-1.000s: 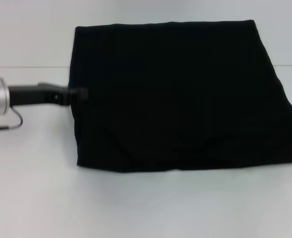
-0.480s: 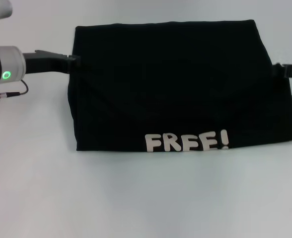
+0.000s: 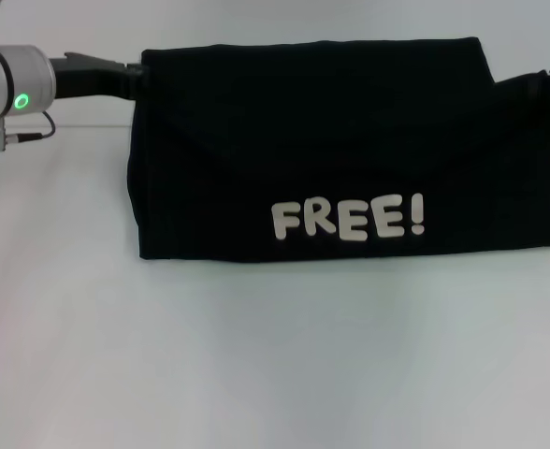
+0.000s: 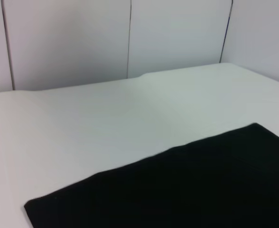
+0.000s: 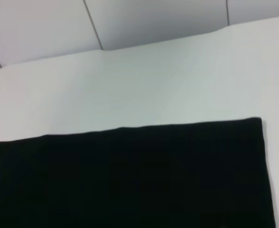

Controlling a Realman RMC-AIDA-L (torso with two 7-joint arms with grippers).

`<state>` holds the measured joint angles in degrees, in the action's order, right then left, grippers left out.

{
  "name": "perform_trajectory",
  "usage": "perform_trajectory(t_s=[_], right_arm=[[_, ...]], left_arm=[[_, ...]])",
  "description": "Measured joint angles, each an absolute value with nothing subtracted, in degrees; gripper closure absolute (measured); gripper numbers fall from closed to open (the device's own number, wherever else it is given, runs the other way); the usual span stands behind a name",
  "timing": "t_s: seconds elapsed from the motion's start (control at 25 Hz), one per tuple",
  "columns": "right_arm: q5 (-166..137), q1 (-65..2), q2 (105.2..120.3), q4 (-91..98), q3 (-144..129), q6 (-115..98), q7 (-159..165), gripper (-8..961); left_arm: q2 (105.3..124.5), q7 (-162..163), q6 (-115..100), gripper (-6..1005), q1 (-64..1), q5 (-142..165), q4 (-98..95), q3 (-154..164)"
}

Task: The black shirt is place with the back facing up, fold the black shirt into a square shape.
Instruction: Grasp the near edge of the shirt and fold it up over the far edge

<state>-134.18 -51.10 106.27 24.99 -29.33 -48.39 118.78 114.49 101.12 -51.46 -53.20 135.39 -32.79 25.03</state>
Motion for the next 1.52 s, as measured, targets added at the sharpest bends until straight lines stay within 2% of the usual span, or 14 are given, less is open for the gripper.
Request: perform_trajectory(t_s=[0.16,0.48,0.88,1.2,1.24,1.48,1.52], right_arm=[[-134.2,-51.5,106.01,24.9,-29.5,-47.5,119.0,897],[-134.3,-51.7,107.57,21.4,-30.4,-42.9,118.1,890],[-134.2,-50.9,109.46,21.2,-31.4,-41.3,118.2,858],[-134.3,-50.3,109.7,21.6,-31.6,-41.7,118.6,833],[-134.4,-50.0,109.78,22.3,-31.6,-41.7,118.5,830],[-134.2,-48.9,109.84,25.2,-31.7,-43.1,118.5,601],[-134.1,-48.7,109.84,26.1,-31.7,-43.6,118.5,529]], left_arm=[[114.53,101.1,-48.4,982,-53.5,135.1,-31.5,25.0],[115.24,100.3,-41.8,980,-53.1,135.1,-27.0,25.0],[116.77,99.7,-38.3,969,-52.6,135.2,-26.3,25.3],[118.85,99.7,-32.4,961,-52.1,135.2,-26.3,30.8],[119.06,99.7,-31.7,928,-52.1,135.2,-26.3,31.2],[119.55,99.9,-28.9,725,-52.0,135.2,-26.6,31.4],[119.55,100.3,-28.7,684,-51.9,135.2,-26.9,31.2]])
